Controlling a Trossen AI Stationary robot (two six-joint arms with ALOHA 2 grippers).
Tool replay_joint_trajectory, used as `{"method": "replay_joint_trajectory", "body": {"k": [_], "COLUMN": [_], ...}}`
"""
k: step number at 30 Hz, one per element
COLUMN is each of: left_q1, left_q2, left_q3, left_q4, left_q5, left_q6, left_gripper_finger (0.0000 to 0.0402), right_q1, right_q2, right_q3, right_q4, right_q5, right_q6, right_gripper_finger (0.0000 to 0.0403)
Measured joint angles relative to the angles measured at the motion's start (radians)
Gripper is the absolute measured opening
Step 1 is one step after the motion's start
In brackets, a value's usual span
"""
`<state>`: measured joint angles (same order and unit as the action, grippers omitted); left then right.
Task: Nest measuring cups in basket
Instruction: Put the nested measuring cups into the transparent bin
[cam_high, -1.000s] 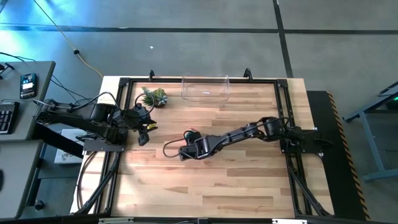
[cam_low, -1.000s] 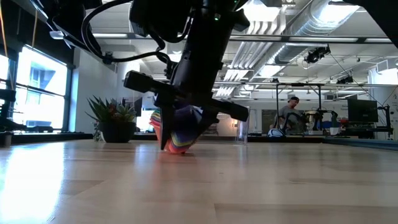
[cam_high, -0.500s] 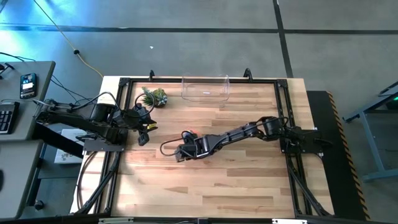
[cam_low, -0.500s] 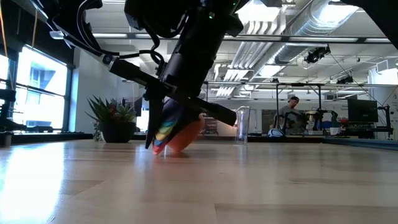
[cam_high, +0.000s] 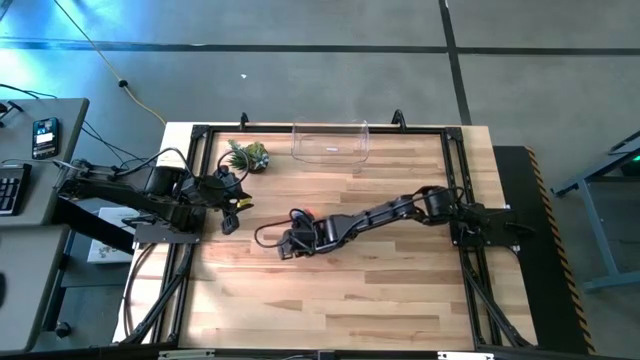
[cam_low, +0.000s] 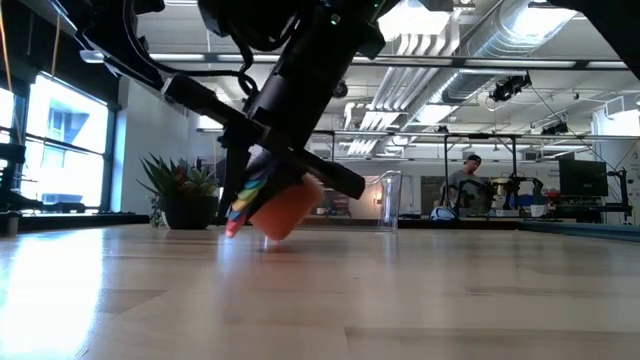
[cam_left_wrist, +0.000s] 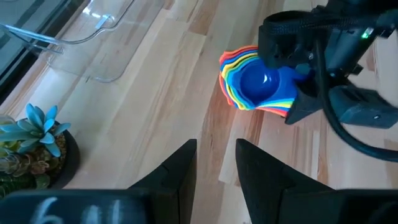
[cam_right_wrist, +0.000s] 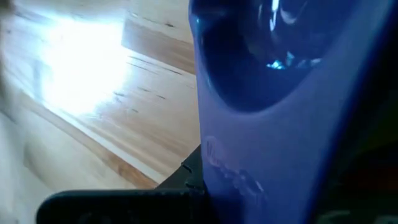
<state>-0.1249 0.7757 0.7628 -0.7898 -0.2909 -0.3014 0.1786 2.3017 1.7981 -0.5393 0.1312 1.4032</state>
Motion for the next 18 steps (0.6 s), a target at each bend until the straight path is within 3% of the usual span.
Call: {"method": "replay_joint_trajectory", "body": {"k": [7,18], "left_q1": [0.000,0.001], "left_q2": [-0.003,-0.002], "left_q3": [0.000,0.000], "left_q4": [-0.004,-0.008], "left_q5": [0.026,0.043], "left_q6": [0.052,0.078], "left_gripper_finger": [0.0104,0.0104], "right_q1": [-0.050,-0.216], "right_q2": [-0.073,-0.193], "right_q3": [0.000,0.000], "right_q4": [0.006,0.005], "right_q5": [-0.006,-0.189], "right_q6": [-0.104,-0.430], "right_gripper_finger": [0.0028,0.0028]}}
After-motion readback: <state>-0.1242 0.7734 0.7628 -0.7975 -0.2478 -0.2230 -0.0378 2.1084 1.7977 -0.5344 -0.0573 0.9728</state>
